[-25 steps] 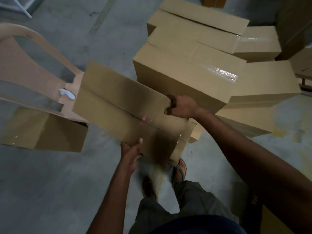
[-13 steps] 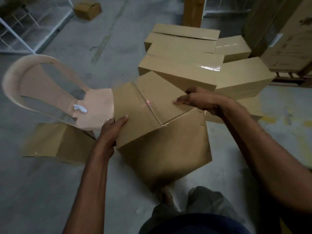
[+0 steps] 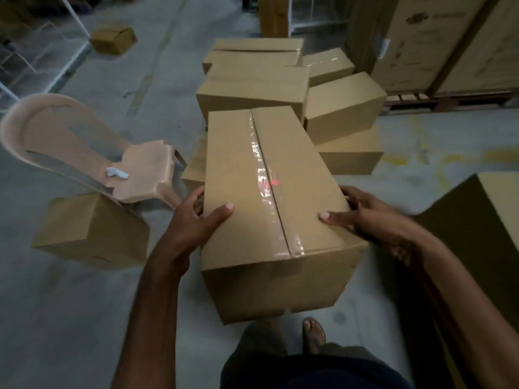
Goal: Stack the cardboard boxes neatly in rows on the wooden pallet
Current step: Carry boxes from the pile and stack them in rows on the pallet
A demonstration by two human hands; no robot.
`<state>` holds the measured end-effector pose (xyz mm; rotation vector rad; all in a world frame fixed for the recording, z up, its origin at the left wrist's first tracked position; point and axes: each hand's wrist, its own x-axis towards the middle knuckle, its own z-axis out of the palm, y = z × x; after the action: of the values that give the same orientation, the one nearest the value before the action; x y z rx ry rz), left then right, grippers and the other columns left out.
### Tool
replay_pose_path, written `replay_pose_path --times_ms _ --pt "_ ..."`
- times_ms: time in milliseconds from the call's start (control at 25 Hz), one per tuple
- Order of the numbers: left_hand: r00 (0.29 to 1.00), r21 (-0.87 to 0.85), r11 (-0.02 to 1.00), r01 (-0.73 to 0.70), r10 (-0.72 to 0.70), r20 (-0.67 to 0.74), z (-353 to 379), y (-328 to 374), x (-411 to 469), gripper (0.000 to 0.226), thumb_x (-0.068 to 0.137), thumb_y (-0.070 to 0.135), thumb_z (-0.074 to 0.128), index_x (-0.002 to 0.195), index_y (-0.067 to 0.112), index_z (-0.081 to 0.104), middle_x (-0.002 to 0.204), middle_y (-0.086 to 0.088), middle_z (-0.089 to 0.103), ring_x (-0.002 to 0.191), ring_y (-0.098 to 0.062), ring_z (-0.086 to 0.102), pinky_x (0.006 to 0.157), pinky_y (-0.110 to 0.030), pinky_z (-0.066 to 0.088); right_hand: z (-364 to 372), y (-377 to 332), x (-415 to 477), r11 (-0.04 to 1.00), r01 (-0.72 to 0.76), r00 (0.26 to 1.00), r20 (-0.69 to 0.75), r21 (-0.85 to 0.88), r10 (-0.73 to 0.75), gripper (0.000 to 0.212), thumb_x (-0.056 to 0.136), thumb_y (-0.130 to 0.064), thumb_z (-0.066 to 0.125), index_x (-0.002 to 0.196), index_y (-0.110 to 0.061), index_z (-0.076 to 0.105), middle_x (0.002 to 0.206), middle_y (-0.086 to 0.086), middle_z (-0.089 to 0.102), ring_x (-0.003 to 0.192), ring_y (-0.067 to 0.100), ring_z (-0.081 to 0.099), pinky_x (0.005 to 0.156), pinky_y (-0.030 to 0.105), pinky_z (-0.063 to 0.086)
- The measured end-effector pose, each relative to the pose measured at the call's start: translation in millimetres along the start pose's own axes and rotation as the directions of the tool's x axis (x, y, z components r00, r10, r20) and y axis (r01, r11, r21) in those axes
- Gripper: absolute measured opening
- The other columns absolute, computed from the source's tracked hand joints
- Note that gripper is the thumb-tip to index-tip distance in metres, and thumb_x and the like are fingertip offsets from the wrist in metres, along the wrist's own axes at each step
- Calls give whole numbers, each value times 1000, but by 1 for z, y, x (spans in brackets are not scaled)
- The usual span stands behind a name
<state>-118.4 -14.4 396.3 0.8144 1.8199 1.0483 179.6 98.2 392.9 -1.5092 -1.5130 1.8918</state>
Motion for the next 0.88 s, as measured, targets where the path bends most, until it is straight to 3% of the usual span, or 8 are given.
replay_pose_path --times_ms 80,200,320,360,520,640,760,880 --pt "997 -11 999 -33 34 73 9 -14 -37 80 82 30 82 151 28 42 119 12 66 99 -6 70 65 -20 58 5 33 -58 998 28 997 -76 52 -24 82 71 -29 87 143 -39 48 127 -14 58 108 2 56 77 21 47" --pt "978 -15 997 -70 72 195 24 -40 -91 92 79 25 83 157 29 32 119 13 64 103 -6 66 66 -19 58 19 82 -138 989 55 984 -174 139 -30 83 73 -21 87 143 -40 47 129 -16 56 112 3 56 84 25 49" --pt "937 0 993 -114 108 332 33 -73 -137 101 74 26 85 158 31 30 133 7 62 110 -7 65 75 -22 58 50 138 -215 984 72 942 -335 165 -13 87 74 -16 89 145 -40 46 133 -13 57 123 13 57 103 42 50" --pt "922 -6 992 -128 122 368 36 -84 -152 98 75 22 85 157 32 32 133 8 63 109 -6 66 76 -22 59 62 154 -241 981 93 923 -383 172 -20 86 74 -16 90 144 -39 46 133 -13 58 124 12 57 104 42 51" --pt "873 4 990 -144 125 472 42 -121 -221 98 75 18 86 156 33 34 139 6 63 117 -11 66 94 -35 58 113 204 -349 967 123 842 -540 221 17 85 76 -10 87 143 -39 43 128 -20 57 116 -1 56 90 22 49" --pt "806 -11 983 -185 158 571 54 -130 -266 99 70 21 86 155 32 36 140 9 61 120 -8 64 94 -31 56 130 241 -409 966 133 780 -625 220 35 88 73 -14 90 142 -44 43 134 -20 56 122 -1 53 98 28 47" --pt "749 -23 977 -212 178 638 79 -137 -303 84 73 15 87 141 40 43 132 15 64 116 -1 65 84 -20 56 135 276 -457 960 130 728 -681 249 77 88 72 -16 91 140 -46 44 137 -19 56 125 0 53 104 35 47" --pt "684 -14 977 -215 161 711 104 -138 -339 92 66 21 90 145 36 44 135 13 63 119 -4 63 89 -26 56 135 302 -506 947 153 674 -731 281 108 90 72 -15 90 143 -43 43 136 -20 58 124 3 56 101 36 51"
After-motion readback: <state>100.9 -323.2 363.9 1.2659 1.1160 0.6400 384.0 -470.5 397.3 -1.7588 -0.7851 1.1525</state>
